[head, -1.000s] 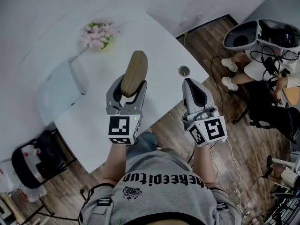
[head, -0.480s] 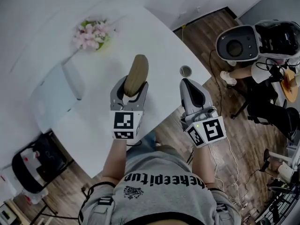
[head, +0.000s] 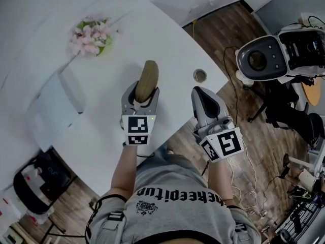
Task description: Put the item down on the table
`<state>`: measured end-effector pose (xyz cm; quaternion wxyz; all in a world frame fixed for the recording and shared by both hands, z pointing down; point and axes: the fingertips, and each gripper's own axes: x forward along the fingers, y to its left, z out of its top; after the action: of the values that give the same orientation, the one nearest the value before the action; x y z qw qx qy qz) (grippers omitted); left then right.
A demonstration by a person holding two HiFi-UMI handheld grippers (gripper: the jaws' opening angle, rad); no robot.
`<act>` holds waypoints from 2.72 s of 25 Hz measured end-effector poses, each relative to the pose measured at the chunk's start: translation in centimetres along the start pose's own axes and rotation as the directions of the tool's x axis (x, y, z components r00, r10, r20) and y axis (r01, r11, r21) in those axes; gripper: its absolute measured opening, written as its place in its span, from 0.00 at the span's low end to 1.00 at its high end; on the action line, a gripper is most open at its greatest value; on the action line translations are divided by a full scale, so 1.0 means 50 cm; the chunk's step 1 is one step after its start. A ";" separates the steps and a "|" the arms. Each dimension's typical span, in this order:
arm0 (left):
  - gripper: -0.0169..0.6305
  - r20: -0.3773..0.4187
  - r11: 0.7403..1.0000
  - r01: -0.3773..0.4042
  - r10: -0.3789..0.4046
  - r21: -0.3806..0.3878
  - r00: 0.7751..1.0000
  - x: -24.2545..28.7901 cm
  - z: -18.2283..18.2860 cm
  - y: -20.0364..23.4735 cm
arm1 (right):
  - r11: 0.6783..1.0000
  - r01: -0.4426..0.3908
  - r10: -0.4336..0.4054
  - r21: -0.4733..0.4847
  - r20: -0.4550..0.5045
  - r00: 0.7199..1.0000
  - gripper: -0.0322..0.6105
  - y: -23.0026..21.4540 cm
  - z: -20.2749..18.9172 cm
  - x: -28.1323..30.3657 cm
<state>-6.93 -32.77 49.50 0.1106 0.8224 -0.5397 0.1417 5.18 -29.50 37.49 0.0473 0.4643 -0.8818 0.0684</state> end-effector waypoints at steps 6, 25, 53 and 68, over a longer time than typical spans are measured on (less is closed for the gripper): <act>0.46 -0.039 1.000 0.005 -0.005 0.008 0.999 0.031 -0.035 -0.002 | 1.000 0.017 -0.017 0.002 -0.022 1.000 0.04 -0.012 -0.014 0.004; 0.46 -0.141 0.999 0.034 -0.038 -0.032 0.989 0.089 -0.115 0.001 | 0.999 0.032 -0.032 -0.001 -0.056 0.998 0.04 -0.032 -0.029 0.034; 0.52 -0.166 0.996 0.071 -0.061 0.058 0.984 0.080 -0.135 -0.018 | 0.999 0.046 -0.047 -0.013 -0.050 0.998 0.04 -0.022 -0.026 0.007; 0.26 -0.056 0.996 -0.019 0.024 0.092 0.998 -0.023 -0.075 -0.040 | 1.000 -0.018 0.018 -0.024 -0.009 1.000 0.04 0.012 -0.005 -0.038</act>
<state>-5.95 -29.76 52.56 0.0869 0.8163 -0.5383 0.1908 5.78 -27.58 37.41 0.0560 0.4555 -0.8864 0.0602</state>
